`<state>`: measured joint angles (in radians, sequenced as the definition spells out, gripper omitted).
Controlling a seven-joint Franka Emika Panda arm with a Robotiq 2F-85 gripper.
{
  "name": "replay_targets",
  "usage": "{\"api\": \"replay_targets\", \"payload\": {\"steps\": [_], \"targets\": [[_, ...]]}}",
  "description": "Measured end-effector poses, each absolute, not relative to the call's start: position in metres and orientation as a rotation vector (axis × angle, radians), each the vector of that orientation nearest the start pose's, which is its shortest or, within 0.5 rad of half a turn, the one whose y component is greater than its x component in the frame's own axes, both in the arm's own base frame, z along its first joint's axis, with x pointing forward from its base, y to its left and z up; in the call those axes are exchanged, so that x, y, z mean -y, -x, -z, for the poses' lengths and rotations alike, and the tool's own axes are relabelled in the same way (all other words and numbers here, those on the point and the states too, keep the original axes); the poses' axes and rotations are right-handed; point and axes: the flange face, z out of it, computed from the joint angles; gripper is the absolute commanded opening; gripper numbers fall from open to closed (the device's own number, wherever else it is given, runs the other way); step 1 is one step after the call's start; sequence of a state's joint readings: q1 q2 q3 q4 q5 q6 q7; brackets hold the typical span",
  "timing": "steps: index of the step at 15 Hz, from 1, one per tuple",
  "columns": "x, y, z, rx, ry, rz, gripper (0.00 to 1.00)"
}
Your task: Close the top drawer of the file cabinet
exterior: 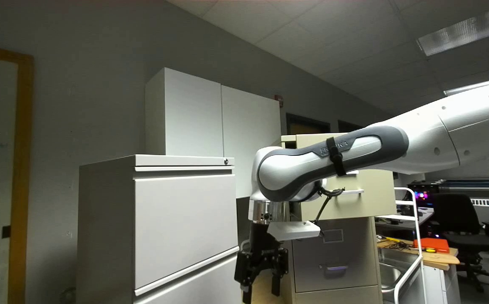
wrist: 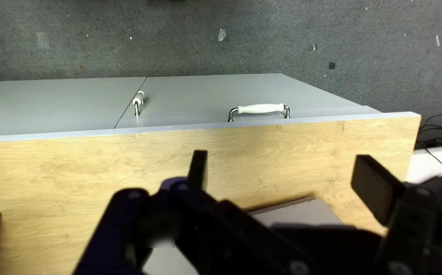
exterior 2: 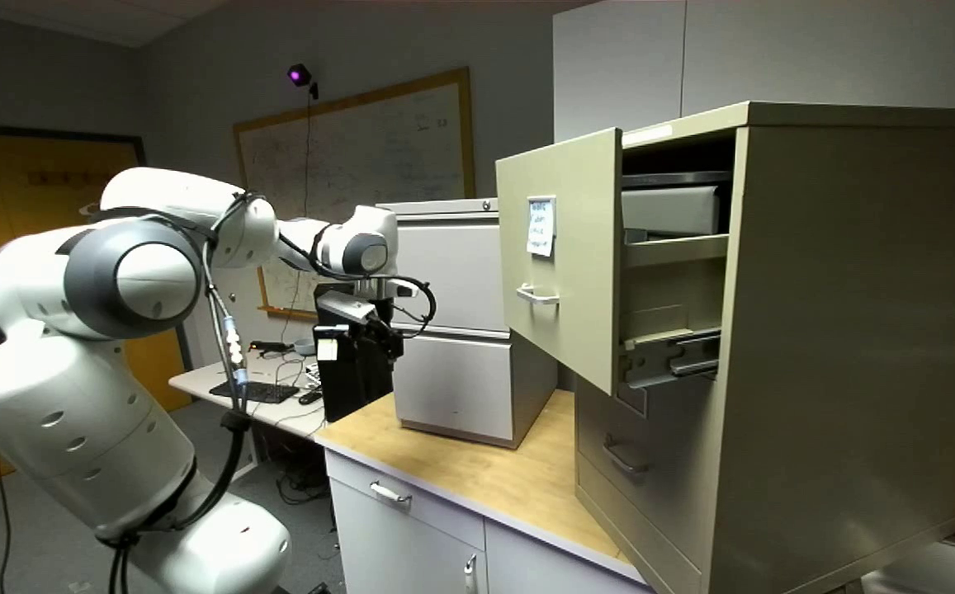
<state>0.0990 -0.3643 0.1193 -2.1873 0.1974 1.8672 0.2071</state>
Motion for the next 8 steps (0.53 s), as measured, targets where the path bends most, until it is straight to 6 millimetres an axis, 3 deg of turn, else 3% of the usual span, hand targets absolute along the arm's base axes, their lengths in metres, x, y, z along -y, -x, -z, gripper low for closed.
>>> {"api": "replay_targets", "payload": {"steps": [8], "targets": [[-0.1172, -0.4363, -0.5329, -0.076, 2.989, 0.005, 0.03]]}}
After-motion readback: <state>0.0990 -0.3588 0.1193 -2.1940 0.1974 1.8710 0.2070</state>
